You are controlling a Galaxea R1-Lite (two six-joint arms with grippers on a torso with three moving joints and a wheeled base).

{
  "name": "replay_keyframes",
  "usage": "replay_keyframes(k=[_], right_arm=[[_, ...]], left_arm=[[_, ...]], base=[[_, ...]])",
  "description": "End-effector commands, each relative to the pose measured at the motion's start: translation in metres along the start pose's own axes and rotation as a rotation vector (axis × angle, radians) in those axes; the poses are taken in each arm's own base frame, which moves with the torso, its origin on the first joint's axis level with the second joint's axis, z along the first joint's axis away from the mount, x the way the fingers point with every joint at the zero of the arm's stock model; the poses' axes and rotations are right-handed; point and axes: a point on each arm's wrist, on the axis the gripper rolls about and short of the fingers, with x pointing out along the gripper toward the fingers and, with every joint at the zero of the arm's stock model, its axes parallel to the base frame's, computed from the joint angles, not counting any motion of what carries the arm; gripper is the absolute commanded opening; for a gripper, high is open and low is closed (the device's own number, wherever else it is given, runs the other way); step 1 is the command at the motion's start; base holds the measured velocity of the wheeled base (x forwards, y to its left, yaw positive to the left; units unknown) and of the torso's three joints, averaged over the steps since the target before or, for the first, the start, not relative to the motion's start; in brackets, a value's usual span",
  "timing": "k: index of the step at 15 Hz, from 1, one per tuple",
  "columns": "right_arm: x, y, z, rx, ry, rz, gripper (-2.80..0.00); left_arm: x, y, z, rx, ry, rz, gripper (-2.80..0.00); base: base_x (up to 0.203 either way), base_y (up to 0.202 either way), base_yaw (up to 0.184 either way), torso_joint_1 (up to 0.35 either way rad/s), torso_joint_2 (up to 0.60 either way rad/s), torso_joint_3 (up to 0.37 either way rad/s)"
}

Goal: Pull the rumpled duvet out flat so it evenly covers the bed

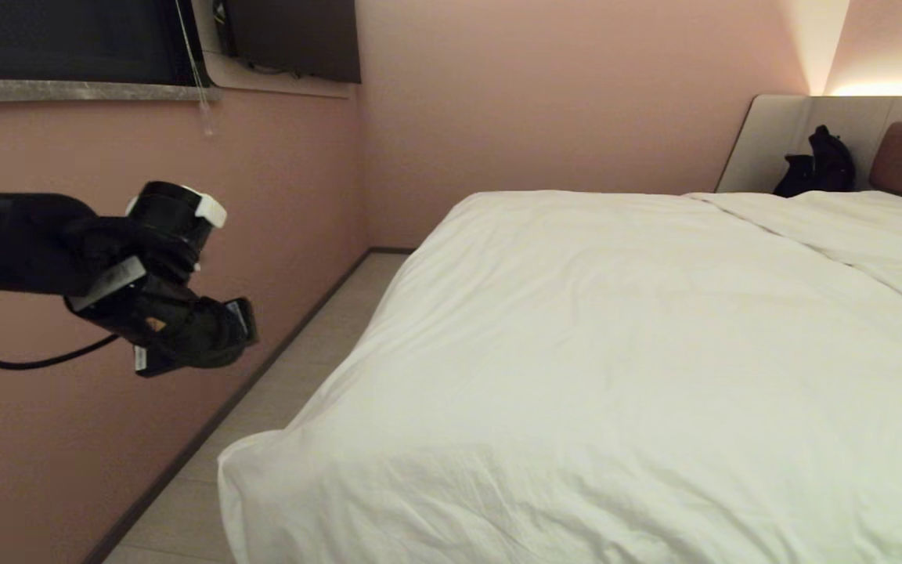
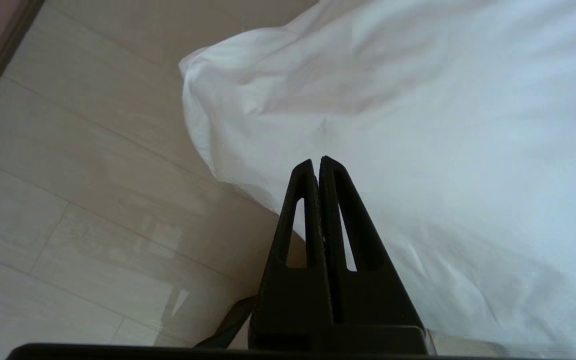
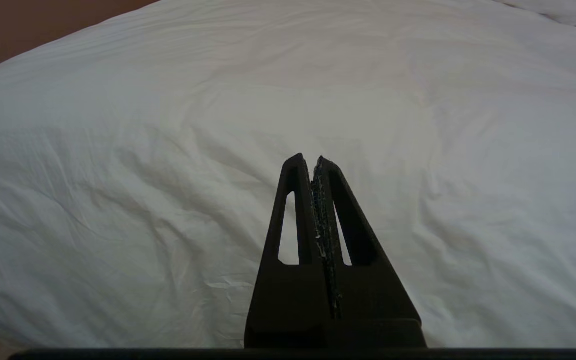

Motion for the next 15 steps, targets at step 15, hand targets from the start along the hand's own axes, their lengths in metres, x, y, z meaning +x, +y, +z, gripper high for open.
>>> replay_keyframes(k=[15], right_arm=[[0.0, 0.0, 0.0, -0.001, -0.001, 0.001, -2.8]], left_arm=[[-0.216, 0.108, -0.124, 0.074, -0.522, -0.187, -2.8]], base=[[0.0, 0.0, 0.0, 0.0, 0.0, 0.0]])
